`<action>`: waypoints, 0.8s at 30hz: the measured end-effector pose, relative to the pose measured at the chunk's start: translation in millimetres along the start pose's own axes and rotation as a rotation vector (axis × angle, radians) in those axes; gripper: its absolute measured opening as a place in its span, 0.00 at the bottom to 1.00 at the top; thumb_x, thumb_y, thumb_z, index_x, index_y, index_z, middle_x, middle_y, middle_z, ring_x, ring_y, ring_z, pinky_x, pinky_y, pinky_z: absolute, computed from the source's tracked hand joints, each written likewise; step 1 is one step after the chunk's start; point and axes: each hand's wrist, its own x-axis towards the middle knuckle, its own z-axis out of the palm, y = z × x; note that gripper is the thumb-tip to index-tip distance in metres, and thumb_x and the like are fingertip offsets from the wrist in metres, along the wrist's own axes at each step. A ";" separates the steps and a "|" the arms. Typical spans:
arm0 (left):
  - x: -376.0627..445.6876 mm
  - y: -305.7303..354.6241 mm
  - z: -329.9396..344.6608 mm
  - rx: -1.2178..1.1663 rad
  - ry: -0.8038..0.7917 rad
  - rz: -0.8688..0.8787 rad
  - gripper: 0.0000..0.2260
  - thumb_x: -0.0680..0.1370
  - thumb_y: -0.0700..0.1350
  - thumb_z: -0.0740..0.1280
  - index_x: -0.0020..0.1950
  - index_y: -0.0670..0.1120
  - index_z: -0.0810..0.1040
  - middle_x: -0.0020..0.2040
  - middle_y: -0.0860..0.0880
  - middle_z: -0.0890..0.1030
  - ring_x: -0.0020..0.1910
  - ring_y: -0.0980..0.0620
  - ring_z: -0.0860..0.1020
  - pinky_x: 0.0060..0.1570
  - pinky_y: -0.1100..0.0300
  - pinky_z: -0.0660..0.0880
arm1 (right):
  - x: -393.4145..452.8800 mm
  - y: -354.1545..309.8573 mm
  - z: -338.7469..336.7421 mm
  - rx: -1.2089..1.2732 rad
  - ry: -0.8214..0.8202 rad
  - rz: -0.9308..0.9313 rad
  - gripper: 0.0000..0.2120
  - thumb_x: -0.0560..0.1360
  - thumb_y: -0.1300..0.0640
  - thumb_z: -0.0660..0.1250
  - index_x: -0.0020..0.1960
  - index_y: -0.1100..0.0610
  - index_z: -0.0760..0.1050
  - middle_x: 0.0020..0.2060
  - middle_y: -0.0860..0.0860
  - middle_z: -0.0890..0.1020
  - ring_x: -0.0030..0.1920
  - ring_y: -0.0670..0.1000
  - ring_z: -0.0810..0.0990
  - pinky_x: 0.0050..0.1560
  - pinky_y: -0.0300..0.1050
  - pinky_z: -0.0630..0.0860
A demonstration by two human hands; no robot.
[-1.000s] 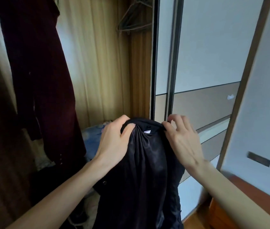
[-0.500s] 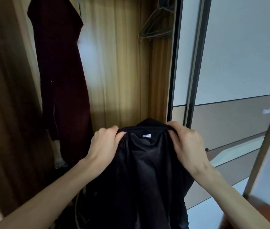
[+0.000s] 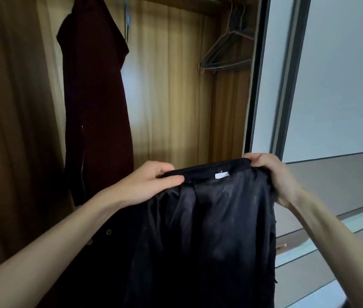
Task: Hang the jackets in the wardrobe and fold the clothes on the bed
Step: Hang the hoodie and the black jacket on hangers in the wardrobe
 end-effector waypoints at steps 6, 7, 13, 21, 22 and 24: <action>-9.2 -45.4 12.7 0.280 0.235 -0.069 0.33 0.72 0.79 0.60 0.45 0.51 0.85 0.40 0.53 0.86 0.42 0.55 0.85 0.51 0.49 0.80 | 24.6 -18.4 20.2 -0.083 -0.018 -0.062 0.13 0.73 0.62 0.58 0.33 0.58 0.76 0.33 0.53 0.77 0.34 0.49 0.76 0.37 0.41 0.72; -9.4 -50.5 13.6 0.252 0.323 -0.062 0.31 0.73 0.78 0.61 0.41 0.51 0.84 0.36 0.54 0.84 0.38 0.56 0.83 0.46 0.51 0.78 | 27.9 -17.2 22.6 -0.139 -0.010 -0.083 0.13 0.74 0.63 0.59 0.34 0.58 0.77 0.33 0.53 0.77 0.34 0.49 0.76 0.37 0.40 0.72; 8.7 -36.8 -10.6 0.173 0.516 0.145 0.20 0.85 0.52 0.63 0.36 0.45 0.71 0.29 0.47 0.69 0.28 0.49 0.68 0.34 0.52 0.68 | 47.9 -2.2 10.3 -0.718 -0.001 -0.340 0.08 0.84 0.60 0.62 0.52 0.50 0.78 0.46 0.45 0.85 0.49 0.50 0.84 0.54 0.44 0.78; 73.8 9.4 -36.9 0.282 0.712 0.272 0.19 0.83 0.57 0.63 0.36 0.49 0.70 0.31 0.52 0.70 0.32 0.52 0.69 0.37 0.52 0.67 | 100.5 23.6 -2.3 -0.723 -0.027 -0.357 0.05 0.85 0.56 0.62 0.54 0.47 0.75 0.48 0.44 0.86 0.50 0.45 0.84 0.59 0.56 0.79; 82.4 13.7 -38.6 0.288 0.724 0.270 0.19 0.83 0.57 0.63 0.36 0.48 0.70 0.31 0.53 0.69 0.32 0.53 0.68 0.38 0.52 0.67 | 105.7 26.5 -1.0 -0.727 -0.045 -0.343 0.06 0.85 0.56 0.63 0.53 0.46 0.75 0.47 0.44 0.86 0.49 0.46 0.84 0.58 0.57 0.79; 99.6 20.7 -41.4 0.281 0.747 0.262 0.19 0.84 0.56 0.63 0.36 0.48 0.70 0.31 0.54 0.69 0.33 0.54 0.68 0.39 0.52 0.67 | 112.9 31.2 4.2 -0.718 -0.071 -0.322 0.07 0.85 0.56 0.63 0.53 0.45 0.74 0.45 0.46 0.86 0.46 0.49 0.84 0.55 0.57 0.80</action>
